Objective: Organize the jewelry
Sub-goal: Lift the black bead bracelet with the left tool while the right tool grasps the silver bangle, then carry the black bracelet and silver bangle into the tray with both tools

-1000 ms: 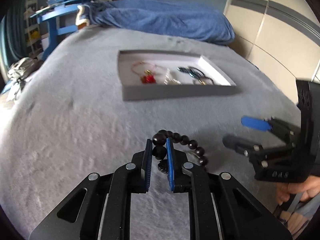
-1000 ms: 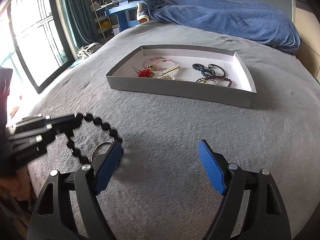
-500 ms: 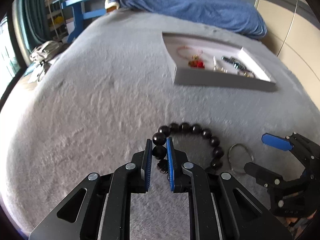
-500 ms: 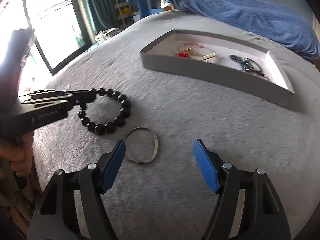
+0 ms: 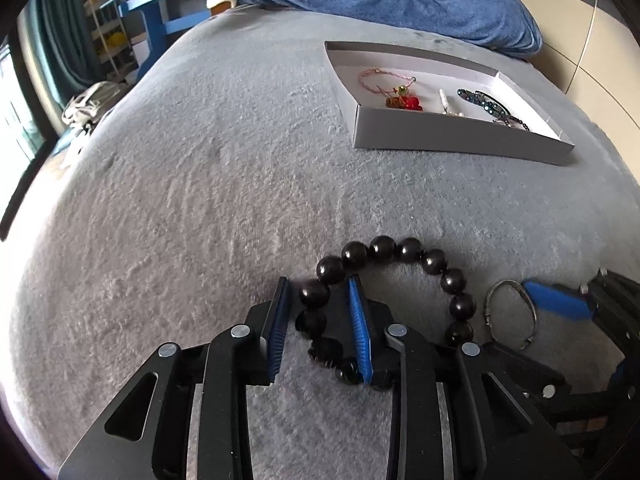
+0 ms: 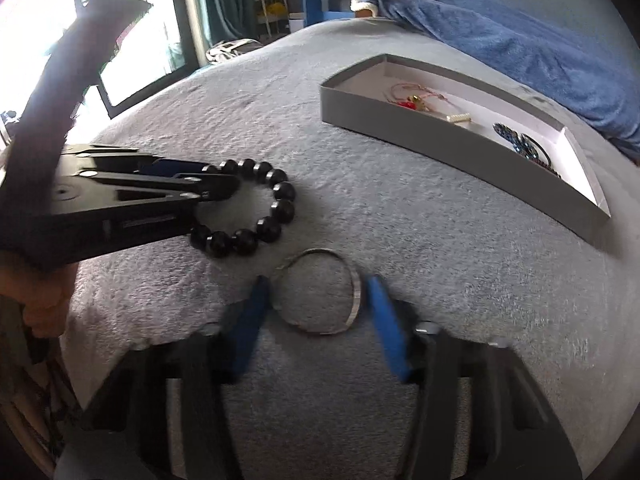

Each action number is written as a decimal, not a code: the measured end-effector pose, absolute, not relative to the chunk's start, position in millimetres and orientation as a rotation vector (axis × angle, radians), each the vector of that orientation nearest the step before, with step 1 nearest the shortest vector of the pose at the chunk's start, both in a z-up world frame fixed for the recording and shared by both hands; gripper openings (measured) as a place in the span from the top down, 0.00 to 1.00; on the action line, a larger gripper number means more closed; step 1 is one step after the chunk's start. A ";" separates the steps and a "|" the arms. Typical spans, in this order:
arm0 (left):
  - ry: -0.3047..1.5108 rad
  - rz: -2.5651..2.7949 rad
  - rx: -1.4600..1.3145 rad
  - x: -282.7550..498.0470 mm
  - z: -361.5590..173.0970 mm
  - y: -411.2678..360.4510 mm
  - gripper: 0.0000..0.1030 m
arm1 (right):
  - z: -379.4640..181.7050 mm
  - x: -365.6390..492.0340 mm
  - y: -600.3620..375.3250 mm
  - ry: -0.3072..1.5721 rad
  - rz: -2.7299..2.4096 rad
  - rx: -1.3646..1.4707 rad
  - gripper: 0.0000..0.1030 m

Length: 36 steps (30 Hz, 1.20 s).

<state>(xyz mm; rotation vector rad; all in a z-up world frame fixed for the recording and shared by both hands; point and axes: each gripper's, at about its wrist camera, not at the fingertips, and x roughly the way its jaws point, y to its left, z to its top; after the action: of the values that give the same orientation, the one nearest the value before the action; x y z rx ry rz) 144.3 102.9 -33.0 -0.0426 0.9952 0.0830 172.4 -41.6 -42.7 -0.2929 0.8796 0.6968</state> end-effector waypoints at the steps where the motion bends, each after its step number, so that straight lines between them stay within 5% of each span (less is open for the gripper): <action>1: 0.999 0.083 -0.040 144.9 -32.6 102.1 0.72 | -42.2 171.6 -41.6 0.875 0.696 -0.296 0.55; 4: 0.992 0.058 -0.064 143.1 -28.0 101.5 0.85 | -39.5 173.4 -45.3 0.876 0.699 -0.277 0.55; 36: 0.671 -0.136 -0.023 178.1 101.4 54.4 0.85 | 39.8 257.5 -133.0 0.737 0.516 -0.068 0.55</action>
<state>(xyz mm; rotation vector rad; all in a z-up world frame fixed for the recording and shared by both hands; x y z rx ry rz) 178.1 54.4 101.4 -0.0228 0.6713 -0.1361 257.5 -133.0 39.8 -0.0684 0.7373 0.5161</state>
